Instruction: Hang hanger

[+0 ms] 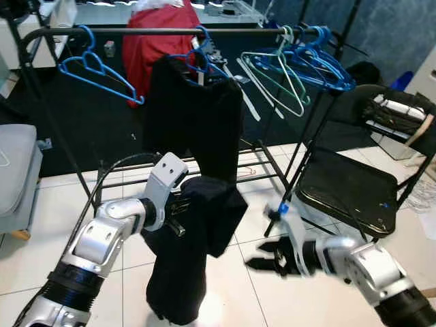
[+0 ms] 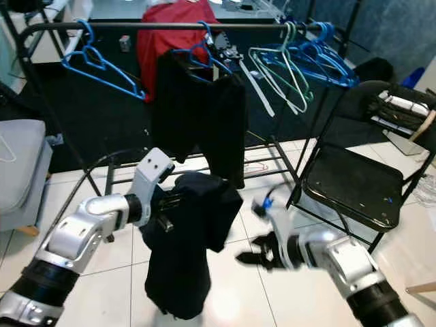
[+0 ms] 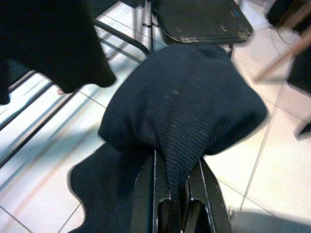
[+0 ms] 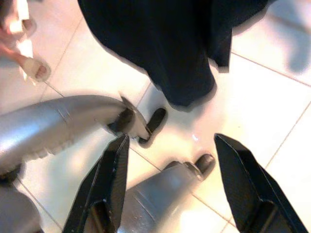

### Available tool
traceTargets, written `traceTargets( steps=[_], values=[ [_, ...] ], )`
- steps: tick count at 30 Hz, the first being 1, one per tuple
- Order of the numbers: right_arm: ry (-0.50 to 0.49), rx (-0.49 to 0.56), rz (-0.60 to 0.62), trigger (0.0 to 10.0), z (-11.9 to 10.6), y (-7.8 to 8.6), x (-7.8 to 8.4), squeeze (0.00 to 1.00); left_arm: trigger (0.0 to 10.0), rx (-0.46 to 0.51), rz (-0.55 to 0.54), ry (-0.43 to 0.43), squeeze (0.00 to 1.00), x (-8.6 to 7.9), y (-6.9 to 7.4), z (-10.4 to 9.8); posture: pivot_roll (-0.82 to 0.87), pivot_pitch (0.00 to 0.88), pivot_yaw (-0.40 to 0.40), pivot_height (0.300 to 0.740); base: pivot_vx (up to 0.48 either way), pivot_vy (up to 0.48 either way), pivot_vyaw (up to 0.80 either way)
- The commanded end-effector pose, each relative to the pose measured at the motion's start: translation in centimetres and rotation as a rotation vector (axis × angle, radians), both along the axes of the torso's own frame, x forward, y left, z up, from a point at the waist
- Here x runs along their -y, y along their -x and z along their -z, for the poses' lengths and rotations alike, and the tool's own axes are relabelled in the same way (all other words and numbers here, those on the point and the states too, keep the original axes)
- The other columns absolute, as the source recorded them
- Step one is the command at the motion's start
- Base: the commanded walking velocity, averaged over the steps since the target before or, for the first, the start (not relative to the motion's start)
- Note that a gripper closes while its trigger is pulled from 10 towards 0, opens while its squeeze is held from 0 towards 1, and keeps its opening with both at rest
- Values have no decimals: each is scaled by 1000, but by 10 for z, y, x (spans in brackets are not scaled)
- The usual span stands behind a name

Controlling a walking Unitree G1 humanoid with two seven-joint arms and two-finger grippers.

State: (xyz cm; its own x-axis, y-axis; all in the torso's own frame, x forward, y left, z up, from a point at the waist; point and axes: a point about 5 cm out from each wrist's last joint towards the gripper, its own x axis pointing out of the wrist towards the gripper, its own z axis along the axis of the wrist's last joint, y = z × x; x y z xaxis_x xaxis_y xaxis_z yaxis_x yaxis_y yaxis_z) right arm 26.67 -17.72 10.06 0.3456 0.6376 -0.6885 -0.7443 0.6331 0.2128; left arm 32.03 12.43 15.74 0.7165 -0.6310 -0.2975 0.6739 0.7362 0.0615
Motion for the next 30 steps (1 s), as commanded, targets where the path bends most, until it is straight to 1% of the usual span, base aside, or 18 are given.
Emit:
traceTargets(
  steps=[1,4,5,9,10,11,13,14,15,16,17,19,21,25,27,28,29,30],
  values=[
    [25,-2,-19,10000,2,3,-1,0,0,4,-25,20,0,-3,-3,-5,-125,105,-35,740,0,0,0],
    [78,-28,-26,10000,11,9,5,0,0,-16,-78,59,0,-4,-7,-3,-126,106,-33,740,0,0,0],
    [138,-40,-27,10000,17,16,8,0,0,-45,-326,219,0,-17,-22,-3,-127,109,-30,740,0,0,0],
    [138,-40,-27,10000,17,16,8,0,0,-45,-326,219,0,-17,-22,-3,-127,109,-30,740,0,0,0],
    [150,-28,-24,10000,18,16,8,0,0,-57,-411,274,0,-22,-26,-3,-127,109,-30,740,0,0,0],
    [128,105,116,10000,22,-1,3,0,2706,-41,-597,360,0,-42,-33,-5,-130,112,-31,740,0,0,0],
    [128,105,116,10000,22,-1,3,0,2706,-41,-597,360,0,-42,-33,-5,-130,112,-31,740,0,0,0],
    [110,187,228,10000,25,-12,-1,0,2706,-32,-717,412,0,-56,-36,-5,-130,112,-31,740,0,0,0],
    [110,187,228,10000,25,-12,-1,0,2706,-32,-717,412,0,-56,-36,-5,-130,112,-31,740,0,0,0],
    [57,292,344,10000,26,-21,-9,0,0,-10,-774,471,0,-65,-36,-10,-126,111,-35,740,0,0,0],
    [0,387,423,10000,25,-26,-17,0,0,25,-753,529,0,-67,-36,-17,-126,111,-35,740,0,0,0],
    [0,387,423,10000,25,-26,-17,0,0,25,-753,529,0,-67,-36,-17,-126,111,-35,740,0,0,0],
    [-55,481,477,10000,22,-27,-23,0,0,69,-679,613,0,-64,-35,-28,-125,111,-38,740,0,0,0],
    [-80,509,514,10000,24,-25,-21,0,0,101,-648,725,0,-64,-35,-38,-124,111,-37,740,0,0,0],
    [-80,509,514,10000,24,-25,-21,0,0,101,-648,725,0,-64,-35,-38,-124,111,-37,740,0,0,0],
    [-104,508,549,10000,24,-24,-20,0,0,110,-641,802,0,-64,-35,-44,-127,110,-34,740,0,0,0],
    [-104,508,549,10000,24,-24,-20,0,0,110,-641,802,0,-64,-35,-44,-127,110,-34,740,0,0,0],
    [-117,499,624,10000,27,-24,-14,0,0,126,-565,893,0,-60,-34,-51,-127,110,-34,740,0,0,0]
  ],
)
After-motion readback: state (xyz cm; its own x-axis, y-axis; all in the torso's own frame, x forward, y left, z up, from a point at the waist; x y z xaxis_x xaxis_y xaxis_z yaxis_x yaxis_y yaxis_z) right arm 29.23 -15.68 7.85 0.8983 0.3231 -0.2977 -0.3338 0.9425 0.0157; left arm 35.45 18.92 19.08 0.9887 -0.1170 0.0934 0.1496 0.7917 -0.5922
